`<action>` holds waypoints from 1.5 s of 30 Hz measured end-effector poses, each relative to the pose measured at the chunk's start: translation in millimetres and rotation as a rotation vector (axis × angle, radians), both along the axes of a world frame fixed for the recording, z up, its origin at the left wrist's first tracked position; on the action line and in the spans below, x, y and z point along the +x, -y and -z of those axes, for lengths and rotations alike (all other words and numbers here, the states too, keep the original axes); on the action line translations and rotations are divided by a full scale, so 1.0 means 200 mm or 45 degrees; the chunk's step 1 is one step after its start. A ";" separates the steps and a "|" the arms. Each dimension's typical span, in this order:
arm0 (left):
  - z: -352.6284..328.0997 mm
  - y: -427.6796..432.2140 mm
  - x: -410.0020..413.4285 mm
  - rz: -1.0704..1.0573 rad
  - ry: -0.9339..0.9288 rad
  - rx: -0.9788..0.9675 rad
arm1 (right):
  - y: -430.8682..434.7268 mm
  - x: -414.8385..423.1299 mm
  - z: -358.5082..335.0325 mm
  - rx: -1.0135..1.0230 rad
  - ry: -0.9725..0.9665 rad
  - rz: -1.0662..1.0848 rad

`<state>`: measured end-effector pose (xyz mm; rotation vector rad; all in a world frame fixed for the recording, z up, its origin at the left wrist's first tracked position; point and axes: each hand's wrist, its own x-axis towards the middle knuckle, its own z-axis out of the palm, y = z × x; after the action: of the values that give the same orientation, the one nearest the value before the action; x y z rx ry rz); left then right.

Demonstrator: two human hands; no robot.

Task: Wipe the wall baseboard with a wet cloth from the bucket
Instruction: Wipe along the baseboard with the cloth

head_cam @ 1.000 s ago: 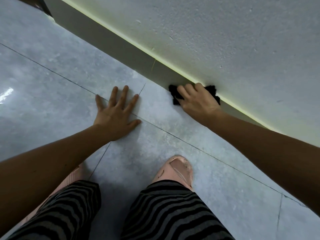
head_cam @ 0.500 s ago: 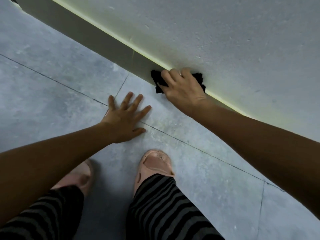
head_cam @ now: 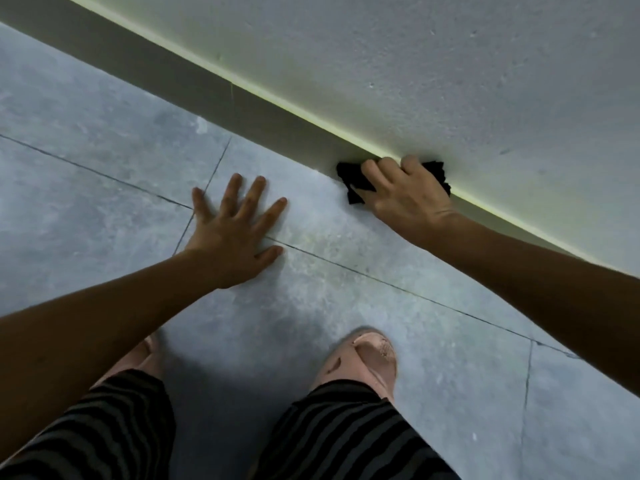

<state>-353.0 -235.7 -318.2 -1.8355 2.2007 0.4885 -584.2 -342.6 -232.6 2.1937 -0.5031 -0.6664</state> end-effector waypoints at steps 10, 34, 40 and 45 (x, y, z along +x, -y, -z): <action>0.00 0.03 -0.18 0.177 -0.060 -0.139 | 0.00 0.21 0.05 0.030 0.150 -0.001; 0.02 0.02 -0.37 0.146 -0.016 -0.079 | -0.03 -0.06 0.11 0.119 0.023 0.006; 0.01 0.05 -0.36 0.171 -0.004 -0.056 | -0.09 -0.47 0.13 0.042 -0.097 0.172; 0.01 0.04 -0.37 0.166 0.021 -0.084 | -0.09 -0.62 0.04 -0.060 -0.045 0.049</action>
<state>-427.3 -243.7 -321.1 -1.7064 2.3326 0.3781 -708.3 -323.9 -240.0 2.1296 -0.5381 -0.7057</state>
